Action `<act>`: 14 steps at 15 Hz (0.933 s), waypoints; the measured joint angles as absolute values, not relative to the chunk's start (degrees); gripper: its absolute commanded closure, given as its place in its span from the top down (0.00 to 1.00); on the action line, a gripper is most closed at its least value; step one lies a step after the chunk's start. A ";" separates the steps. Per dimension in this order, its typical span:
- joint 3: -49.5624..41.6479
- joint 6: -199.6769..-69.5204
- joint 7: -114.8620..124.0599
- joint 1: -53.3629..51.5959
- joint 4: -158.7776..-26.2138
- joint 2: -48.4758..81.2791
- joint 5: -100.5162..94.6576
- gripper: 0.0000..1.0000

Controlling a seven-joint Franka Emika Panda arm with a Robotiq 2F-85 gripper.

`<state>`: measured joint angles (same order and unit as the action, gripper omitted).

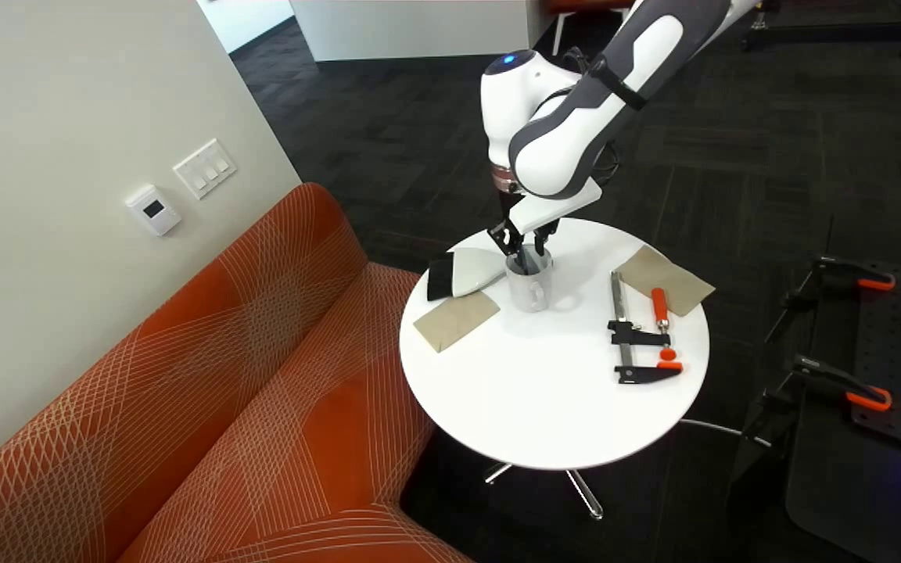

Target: Take the pen out of the light grey mug and put it on the table

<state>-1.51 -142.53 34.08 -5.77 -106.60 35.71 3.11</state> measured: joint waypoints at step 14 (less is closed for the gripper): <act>-4.04 -142.60 34.18 -7.30 -102.56 40.88 3.33 0.30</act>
